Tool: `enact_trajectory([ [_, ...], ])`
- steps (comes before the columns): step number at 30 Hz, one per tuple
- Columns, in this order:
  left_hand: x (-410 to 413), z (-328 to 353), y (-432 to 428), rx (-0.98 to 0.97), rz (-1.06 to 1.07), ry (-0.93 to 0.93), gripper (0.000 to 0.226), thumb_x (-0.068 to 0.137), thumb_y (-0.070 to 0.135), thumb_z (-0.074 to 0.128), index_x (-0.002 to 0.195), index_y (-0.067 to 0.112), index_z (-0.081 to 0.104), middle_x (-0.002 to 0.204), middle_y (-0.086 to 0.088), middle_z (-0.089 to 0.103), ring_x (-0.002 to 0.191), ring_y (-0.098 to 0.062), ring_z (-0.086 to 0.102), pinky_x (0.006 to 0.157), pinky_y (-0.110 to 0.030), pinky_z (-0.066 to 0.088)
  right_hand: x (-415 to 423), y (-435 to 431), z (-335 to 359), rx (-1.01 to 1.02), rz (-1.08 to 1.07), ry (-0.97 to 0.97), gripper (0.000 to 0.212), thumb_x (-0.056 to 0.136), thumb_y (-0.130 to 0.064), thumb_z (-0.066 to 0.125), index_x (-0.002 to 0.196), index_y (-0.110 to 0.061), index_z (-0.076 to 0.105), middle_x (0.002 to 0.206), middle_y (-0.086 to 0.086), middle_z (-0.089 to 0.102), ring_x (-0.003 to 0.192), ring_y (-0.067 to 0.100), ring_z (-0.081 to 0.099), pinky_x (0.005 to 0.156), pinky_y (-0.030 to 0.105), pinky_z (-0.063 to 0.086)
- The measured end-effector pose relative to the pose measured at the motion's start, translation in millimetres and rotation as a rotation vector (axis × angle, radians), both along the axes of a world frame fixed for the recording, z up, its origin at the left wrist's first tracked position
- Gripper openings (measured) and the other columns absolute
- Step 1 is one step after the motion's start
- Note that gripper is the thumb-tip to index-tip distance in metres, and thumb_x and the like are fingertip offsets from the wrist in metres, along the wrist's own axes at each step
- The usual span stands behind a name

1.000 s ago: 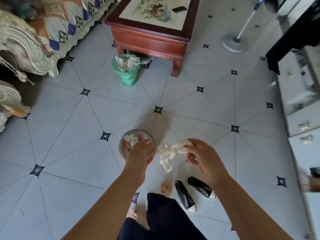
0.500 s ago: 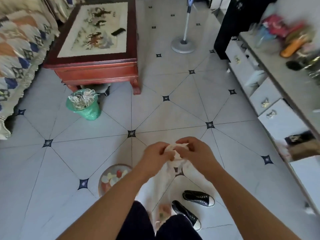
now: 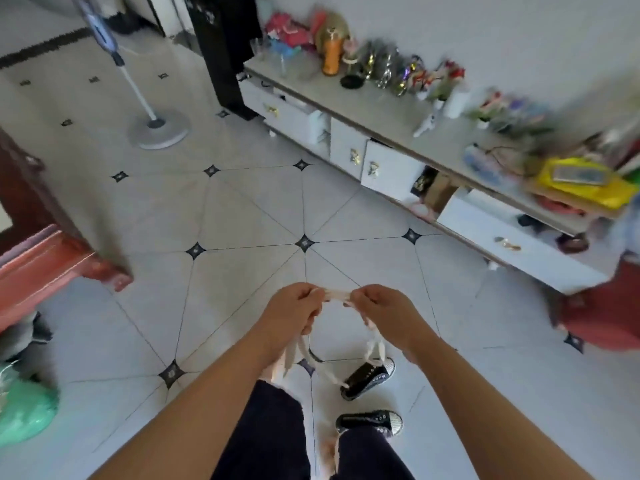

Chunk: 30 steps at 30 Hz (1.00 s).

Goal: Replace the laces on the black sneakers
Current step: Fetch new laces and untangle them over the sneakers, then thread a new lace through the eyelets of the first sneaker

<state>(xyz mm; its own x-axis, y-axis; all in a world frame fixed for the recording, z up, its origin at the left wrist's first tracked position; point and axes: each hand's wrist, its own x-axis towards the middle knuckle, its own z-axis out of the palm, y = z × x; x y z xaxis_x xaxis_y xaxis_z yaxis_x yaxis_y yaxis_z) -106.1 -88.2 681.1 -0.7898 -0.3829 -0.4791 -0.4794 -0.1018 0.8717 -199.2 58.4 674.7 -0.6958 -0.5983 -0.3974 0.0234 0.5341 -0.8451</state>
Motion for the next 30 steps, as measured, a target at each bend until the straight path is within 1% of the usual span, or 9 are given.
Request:
enact_trajectory([
  [5,-55.8,-20.5,-24.8,0.068,-0.334,-0.026,0.024,0.091,0.025,0.053,0.074,0.010,0.062,0.053,0.003,0.048,0.040,-0.007,0.036,0.042,-0.017,0.033,-8.9,0.9,-12.9,0.038,-0.320,-0.039,0.030,0.095,-0.033,0.046,0.075,-0.023,0.066,0.051,-0.011,0.054,0.042,-0.004,0.041,0.046,0.010,0.031],
  [8,-82.9,-34.3,-46.9,-0.116,-0.623,-0.014,0.021,0.084,0.036,0.060,0.078,0.015,0.062,0.054,0.011,0.052,0.044,-0.002,0.044,0.047,-0.015,0.038,-5.3,-9.1,-24.1,0.080,-0.498,-0.094,0.030,0.093,-0.033,0.048,0.079,-0.012,0.065,0.050,-0.015,0.056,0.048,0.001,0.042,0.046,0.010,0.031],
  [11,-103.6,-49.6,-62.4,-0.200,-0.803,0.033,0.015,0.075,0.030,0.070,0.087,0.027,0.063,0.070,0.016,0.060,0.063,0.005,0.055,0.057,-0.012,0.040,2.4,-18.6,-38.7,0.076,-0.555,-0.135,0.012,0.086,-0.031,0.058,0.082,-0.022,0.064,0.061,-0.014,0.060,0.055,0.000,0.050,0.052,0.009,0.039],
  [13,-112.9,-62.5,-65.3,-0.224,-0.877,0.043,0.005,0.076,0.029,0.068,0.079,0.029,0.064,0.061,0.021,0.058,0.057,0.010,0.051,0.051,-0.006,0.036,9.6,-19.8,-52.4,0.074,-0.574,-0.178,0.008,0.081,-0.026,0.065,0.088,-0.026,0.063,0.070,-0.012,0.061,0.060,0.000,0.054,0.055,0.011,0.042],
  [17,-119.9,-100.8,-57.2,-0.156,-0.856,-0.011,0.024,0.073,0.039,0.066,0.065,0.017,0.065,0.047,0.015,0.050,0.040,0.001,0.039,0.043,-0.015,0.030,28.6,-9.0,-95.6,0.181,-0.590,-0.245,0.012,0.082,-0.021,0.065,0.091,-0.013,0.062,0.072,-0.003,0.055,0.063,0.009,0.049,0.060,0.020,0.039],
  [20,-117.5,-147.3,-41.9,-0.127,-0.802,-0.053,0.032,0.082,0.034,0.062,0.054,0.020,0.063,0.045,0.010,0.050,0.040,-0.007,0.035,0.046,-0.022,0.028,42.8,6.6,-142.4,0.170,-0.633,-0.316,0.014,0.086,-0.022,0.061,0.089,-0.009,0.064,0.072,0.004,0.055,0.064,0.014,0.048,0.062,0.025,0.038],
  [23,-112.9,-206.0,-20.1,-0.186,-0.824,-0.074,0.038,0.087,0.030,0.056,0.051,0.019,0.061,0.047,0.007,0.052,0.042,-0.009,0.037,0.051,-0.027,0.032,53.3,23.4,-197.5,0.129,-0.714,-0.367,0.015,0.090,-0.023,0.057,0.093,-0.013,0.067,0.083,0.013,0.066,0.071,0.019,0.056,0.064,0.028,0.045],
  [26,-106.6,-272.2,-0.2,-0.256,-0.850,-0.074,0.046,0.088,0.031,0.054,0.043,0.023,0.059,0.045,0.007,0.056,0.038,-0.002,0.042,0.053,-0.021,0.037,61.9,39.3,-260.2,0.070,-0.786,-0.400,0.016,0.092,-0.022,0.052,0.093,-0.016,0.067,0.075,0.003,0.069,0.070,0.012,0.059,0.065,0.031,0.048],
  [30,-100.9,-369.1,15.5,-0.300,-0.854,-0.098,0.045,0.087,0.036,0.054,0.045,0.022,0.062,0.046,0.006,0.055,0.040,-0.001,0.045,0.044,-0.009,0.034,70.9,56.4,-346.4,-0.017,-0.866,-0.434,0.023,0.094,-0.020,0.047,0.084,-0.016,0.066,0.060,-0.004,0.066,0.061,0.010,0.062,0.062,0.022,0.043],
])
